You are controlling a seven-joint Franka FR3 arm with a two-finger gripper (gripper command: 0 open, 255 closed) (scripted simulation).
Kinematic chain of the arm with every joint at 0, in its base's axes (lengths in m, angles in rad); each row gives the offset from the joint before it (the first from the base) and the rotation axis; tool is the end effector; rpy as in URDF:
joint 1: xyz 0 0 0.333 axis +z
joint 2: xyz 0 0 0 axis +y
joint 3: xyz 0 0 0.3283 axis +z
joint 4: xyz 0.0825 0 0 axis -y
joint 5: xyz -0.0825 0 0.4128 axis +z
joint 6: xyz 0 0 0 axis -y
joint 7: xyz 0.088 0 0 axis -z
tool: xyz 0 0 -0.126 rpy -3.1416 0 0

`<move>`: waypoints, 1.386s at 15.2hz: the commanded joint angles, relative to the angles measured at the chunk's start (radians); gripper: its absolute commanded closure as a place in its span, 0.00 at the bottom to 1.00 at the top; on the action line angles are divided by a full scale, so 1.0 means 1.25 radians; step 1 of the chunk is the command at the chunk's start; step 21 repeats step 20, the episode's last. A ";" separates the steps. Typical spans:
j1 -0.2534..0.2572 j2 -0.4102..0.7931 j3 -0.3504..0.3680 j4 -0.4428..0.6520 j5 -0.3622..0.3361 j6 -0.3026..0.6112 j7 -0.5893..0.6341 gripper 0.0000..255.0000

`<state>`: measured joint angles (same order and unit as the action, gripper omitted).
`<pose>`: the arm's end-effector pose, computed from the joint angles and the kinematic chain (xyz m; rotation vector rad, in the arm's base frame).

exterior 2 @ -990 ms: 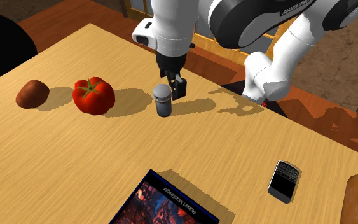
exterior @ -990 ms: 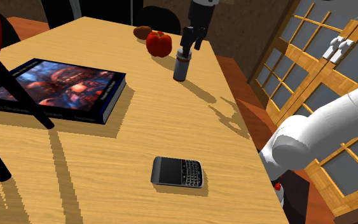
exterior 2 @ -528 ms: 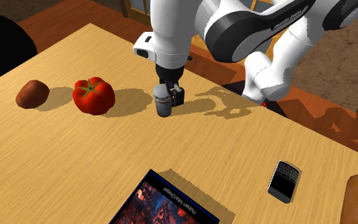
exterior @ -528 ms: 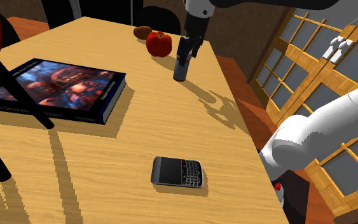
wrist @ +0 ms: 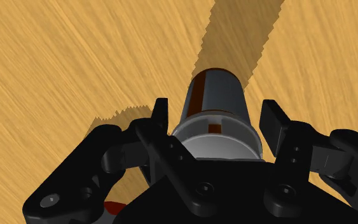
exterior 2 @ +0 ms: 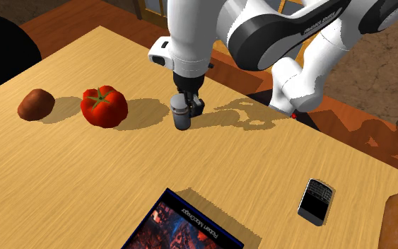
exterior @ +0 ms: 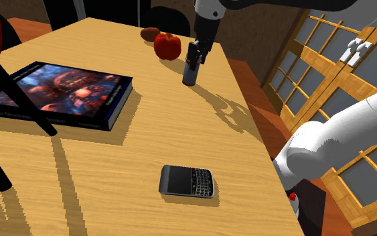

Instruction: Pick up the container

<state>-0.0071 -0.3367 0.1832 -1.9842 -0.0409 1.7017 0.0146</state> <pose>0.4749 0.0910 0.5971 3.0349 0.2391 0.0880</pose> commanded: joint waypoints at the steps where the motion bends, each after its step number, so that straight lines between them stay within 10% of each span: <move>1: 0.000 0.001 0.000 -0.001 0.000 0.000 0.000 1.00; 21: -0.005 0.046 0.001 0.208 -0.008 -0.164 -0.008 1.00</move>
